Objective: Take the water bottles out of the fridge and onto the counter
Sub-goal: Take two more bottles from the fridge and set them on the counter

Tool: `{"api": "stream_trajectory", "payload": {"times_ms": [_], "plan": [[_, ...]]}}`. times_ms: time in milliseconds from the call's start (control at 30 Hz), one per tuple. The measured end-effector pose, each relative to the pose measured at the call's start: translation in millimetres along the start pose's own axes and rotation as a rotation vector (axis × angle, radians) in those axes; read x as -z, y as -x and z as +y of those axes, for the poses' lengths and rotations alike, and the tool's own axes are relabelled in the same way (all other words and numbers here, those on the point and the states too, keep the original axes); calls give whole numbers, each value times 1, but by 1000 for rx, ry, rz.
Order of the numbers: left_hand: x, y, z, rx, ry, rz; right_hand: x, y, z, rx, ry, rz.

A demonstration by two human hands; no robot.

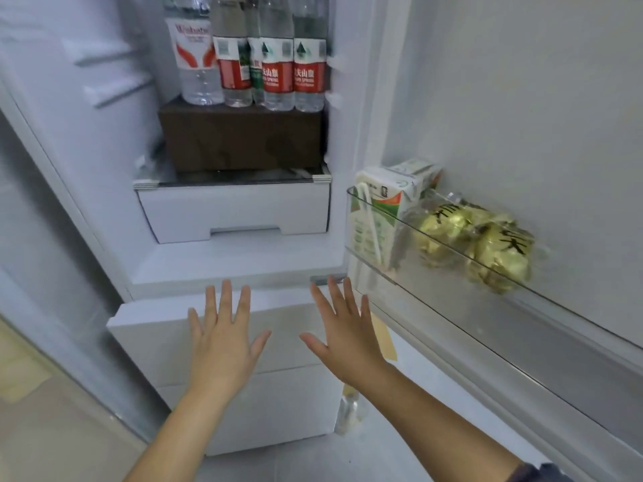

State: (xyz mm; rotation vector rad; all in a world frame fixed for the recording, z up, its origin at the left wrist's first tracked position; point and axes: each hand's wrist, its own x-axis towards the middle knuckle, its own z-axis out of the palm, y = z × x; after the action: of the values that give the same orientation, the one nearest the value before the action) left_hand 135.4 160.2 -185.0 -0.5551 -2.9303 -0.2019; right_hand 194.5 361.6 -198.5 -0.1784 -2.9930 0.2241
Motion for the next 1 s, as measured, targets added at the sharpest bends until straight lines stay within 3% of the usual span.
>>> {"api": "stream_trajectory", "payload": {"times_ms": [433, 767, 1000], "plan": [[52, -194, -95, -183, 46, 224, 46, -186, -78, -117, -49, 221], [119, -318, -71, -305, -31, 384, 113, -307, -91, -171, -8, 369], [120, -362, -55, -405, -173, 396, 122, -331, -76, -219, 65, 383]]}}
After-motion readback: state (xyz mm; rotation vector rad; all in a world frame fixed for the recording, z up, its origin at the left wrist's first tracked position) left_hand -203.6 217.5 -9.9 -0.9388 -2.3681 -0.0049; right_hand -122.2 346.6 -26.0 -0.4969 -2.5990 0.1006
